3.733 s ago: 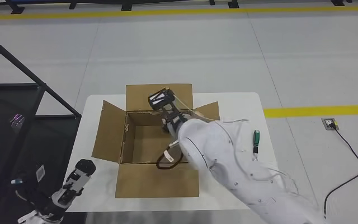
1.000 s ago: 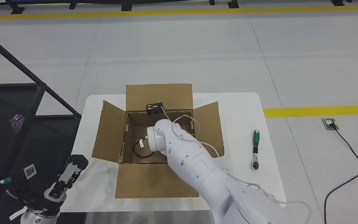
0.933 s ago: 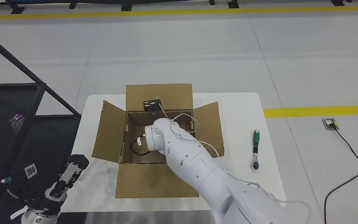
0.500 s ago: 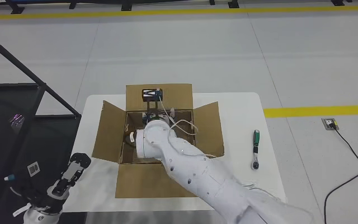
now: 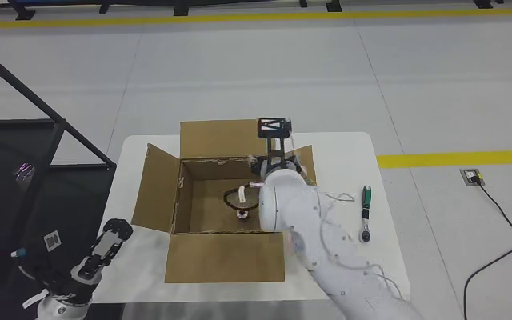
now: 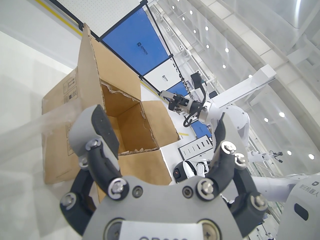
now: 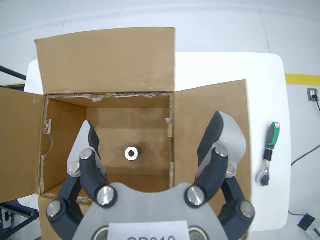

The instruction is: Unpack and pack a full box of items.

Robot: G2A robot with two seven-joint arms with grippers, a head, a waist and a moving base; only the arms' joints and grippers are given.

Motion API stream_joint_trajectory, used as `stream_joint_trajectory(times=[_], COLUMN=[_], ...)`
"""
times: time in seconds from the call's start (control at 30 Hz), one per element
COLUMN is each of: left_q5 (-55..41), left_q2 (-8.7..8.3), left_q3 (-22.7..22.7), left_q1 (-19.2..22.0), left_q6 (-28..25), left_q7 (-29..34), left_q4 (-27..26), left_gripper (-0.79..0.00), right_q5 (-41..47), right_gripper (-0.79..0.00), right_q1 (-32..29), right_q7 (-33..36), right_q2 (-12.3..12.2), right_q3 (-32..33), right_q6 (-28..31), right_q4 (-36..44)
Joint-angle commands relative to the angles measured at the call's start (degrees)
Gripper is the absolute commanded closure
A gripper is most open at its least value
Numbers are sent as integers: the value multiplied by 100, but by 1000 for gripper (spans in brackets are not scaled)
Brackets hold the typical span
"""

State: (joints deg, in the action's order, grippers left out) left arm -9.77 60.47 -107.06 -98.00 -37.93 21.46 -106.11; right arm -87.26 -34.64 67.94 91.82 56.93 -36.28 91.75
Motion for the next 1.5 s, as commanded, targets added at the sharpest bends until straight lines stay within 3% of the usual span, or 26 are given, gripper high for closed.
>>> stream_joint_trajectory(times=[0.0,0.13,0.23,0.4,0.6,1.13,1.27,1.47], left_q5=[19,80,130,141,87,-37,-70,-56], left_q2=[4,7,11,20,32,45,48,55], left_q3=[56,146,186,220,248,427,445,512], left_q1=[51,165,220,257,305,518,499,538], left_q6=[31,86,113,132,130,99,100,104], left_q7=[41,133,161,174,166,436,499,540], left_q4=[0,-13,-24,-7,42,269,275,287], left_gripper=[-785,-785,-785,-785,-785,-785,-785,-785], right_q5=[-47,115,716,1199,1104,1103,986,1292], right_gripper=[-785,-785,-785,-785,-785,-785,-785,-785], right_q1=[-278,-599,-612,-557,50,28,-71,29], right_q7=[450,1312,2006,2006,2006,1953,1755,2006], right_q2=[-77,-198,-284,-475,-657,-656,-683,-920], right_q3=[697,1815,2601,3518,3679,3662,3495,4140], right_q6=[443,1306,2075,2668,2766,2789,3077,4222], right_q4=[457,965,865,-375,-2242,-2237,-2245,-2663])
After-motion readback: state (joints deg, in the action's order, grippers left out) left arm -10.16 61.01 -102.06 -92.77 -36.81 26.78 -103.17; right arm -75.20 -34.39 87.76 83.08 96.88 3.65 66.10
